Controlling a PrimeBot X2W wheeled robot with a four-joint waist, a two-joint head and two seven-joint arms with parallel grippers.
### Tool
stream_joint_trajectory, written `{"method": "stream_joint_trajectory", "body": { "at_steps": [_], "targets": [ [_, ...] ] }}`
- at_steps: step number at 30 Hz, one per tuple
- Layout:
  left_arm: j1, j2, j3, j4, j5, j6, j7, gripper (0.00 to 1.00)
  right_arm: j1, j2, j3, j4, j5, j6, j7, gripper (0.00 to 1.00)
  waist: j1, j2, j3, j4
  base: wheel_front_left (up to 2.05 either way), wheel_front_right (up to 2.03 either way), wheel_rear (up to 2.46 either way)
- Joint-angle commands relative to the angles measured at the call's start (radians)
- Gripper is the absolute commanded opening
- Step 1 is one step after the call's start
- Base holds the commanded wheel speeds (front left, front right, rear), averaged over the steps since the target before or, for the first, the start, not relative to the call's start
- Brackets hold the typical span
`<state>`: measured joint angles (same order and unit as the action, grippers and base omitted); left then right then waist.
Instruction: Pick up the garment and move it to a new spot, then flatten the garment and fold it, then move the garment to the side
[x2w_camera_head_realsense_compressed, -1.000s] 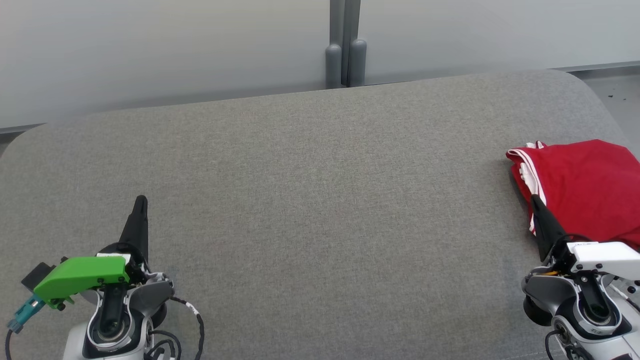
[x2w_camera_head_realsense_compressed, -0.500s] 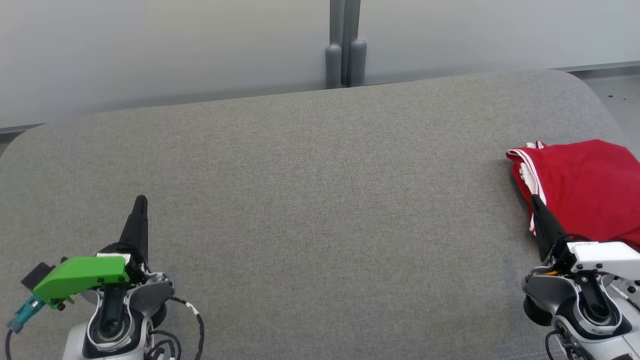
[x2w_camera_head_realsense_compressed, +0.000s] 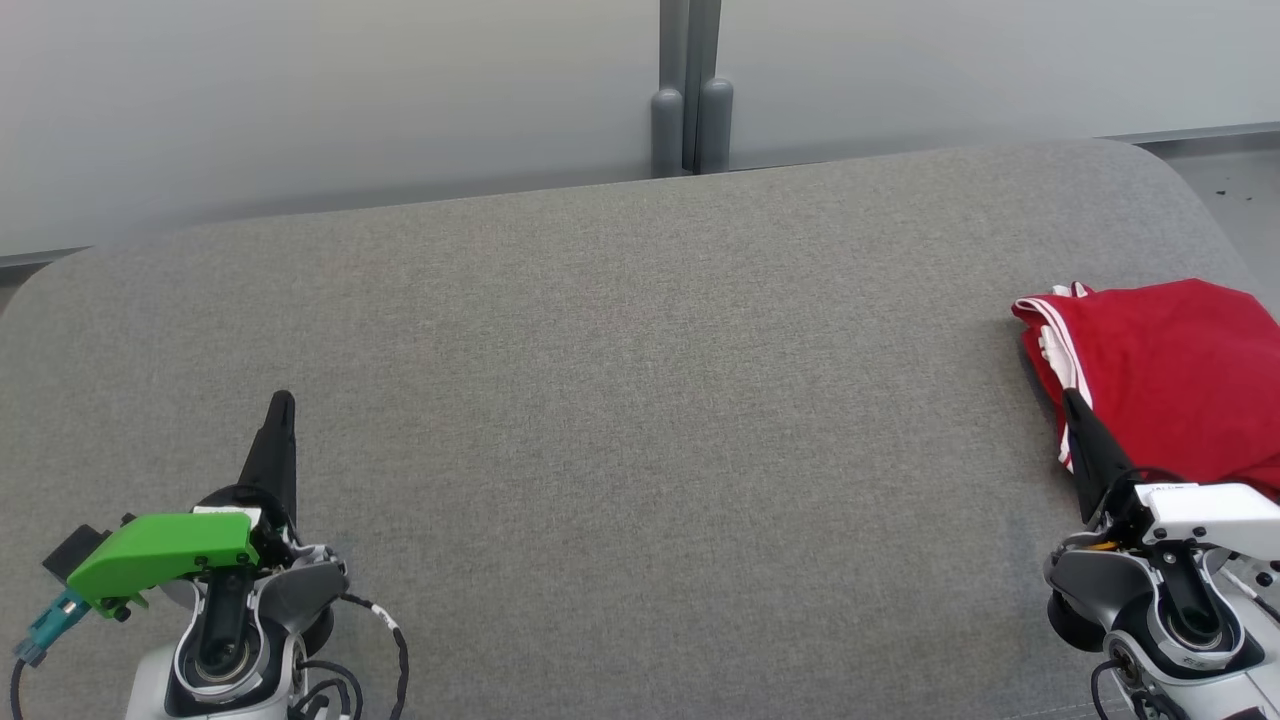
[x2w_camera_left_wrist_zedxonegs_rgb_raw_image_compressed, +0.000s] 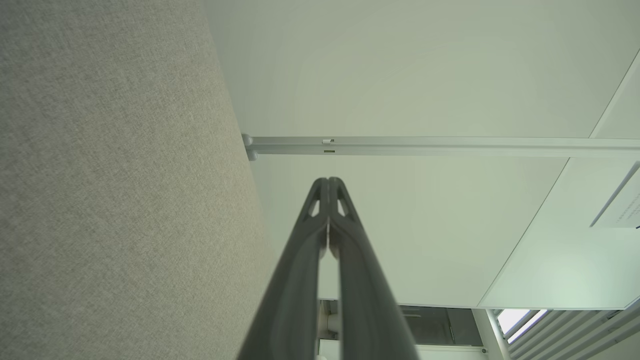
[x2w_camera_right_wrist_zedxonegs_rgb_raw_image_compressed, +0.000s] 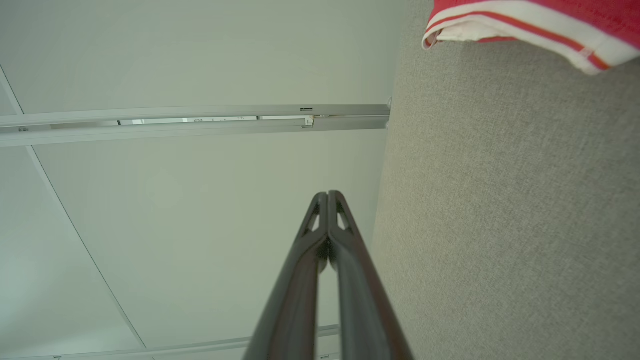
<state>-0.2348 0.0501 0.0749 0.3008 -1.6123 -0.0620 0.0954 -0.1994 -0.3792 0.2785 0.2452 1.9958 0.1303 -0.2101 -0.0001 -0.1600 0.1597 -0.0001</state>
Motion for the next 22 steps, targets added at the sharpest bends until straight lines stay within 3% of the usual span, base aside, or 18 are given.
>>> {"method": "stream_joint_trajectory", "body": {
  "at_steps": [1,22],
  "targets": [
    [-0.005,-0.001,0.005,-0.001,0.007,-0.002,0.003,0.0,-0.007,-0.004,0.002,-0.003,0.002,0.001,-0.002,0.0,0.0001,0.0,0.0,0.0,0.0,0.0,0.0],
    [-0.005,-0.001,0.005,-0.001,0.007,-0.002,0.003,0.0,-0.007,-0.005,0.003,-0.004,0.004,0.001,-0.002,0.0,0.0001,0.0,0.0,0.0,0.0,0.0,0.0]
  ]
}}
